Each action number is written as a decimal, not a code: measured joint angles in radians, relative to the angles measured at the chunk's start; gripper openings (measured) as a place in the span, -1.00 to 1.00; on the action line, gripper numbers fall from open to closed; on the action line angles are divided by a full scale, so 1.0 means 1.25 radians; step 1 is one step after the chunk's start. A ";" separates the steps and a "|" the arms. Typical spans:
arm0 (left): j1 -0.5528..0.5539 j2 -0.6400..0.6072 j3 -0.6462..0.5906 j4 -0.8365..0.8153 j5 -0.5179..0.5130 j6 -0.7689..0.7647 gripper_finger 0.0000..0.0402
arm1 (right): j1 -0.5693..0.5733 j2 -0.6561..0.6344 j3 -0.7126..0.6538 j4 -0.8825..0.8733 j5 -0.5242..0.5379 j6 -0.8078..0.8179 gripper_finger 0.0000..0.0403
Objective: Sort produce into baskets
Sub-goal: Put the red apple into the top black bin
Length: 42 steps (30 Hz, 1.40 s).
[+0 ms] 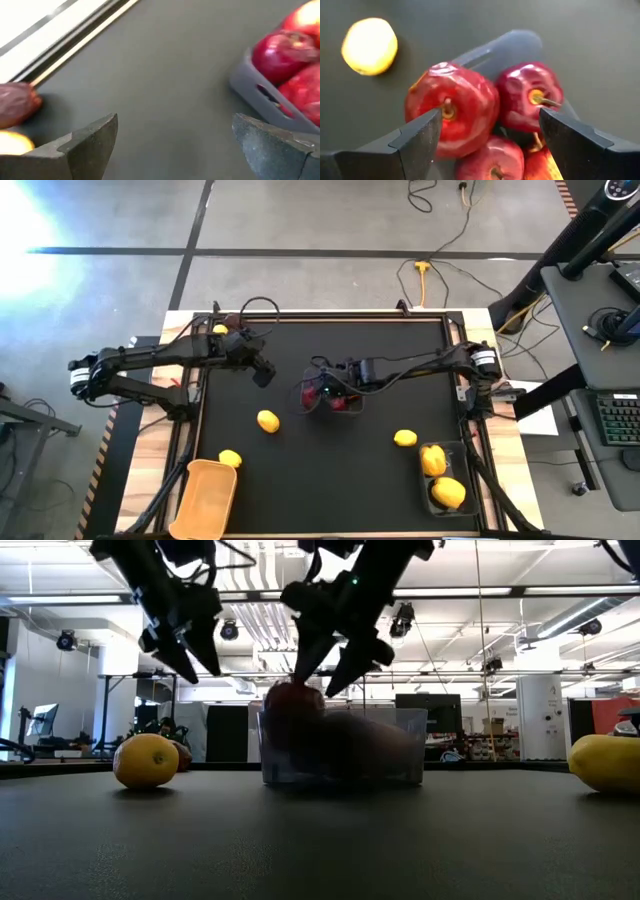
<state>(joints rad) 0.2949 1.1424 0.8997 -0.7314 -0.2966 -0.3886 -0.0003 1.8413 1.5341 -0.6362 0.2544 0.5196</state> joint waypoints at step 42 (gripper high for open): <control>0.660 0.616 0.395 -0.212 0.105 0.275 0.87 | 0.185 -0.294 -0.001 -0.155 0.153 0.240 0.61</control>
<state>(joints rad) 1.1202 1.9123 1.3938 -0.9963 -0.1658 -0.0448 0.2311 1.4738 1.5330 -0.8297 0.4454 0.8190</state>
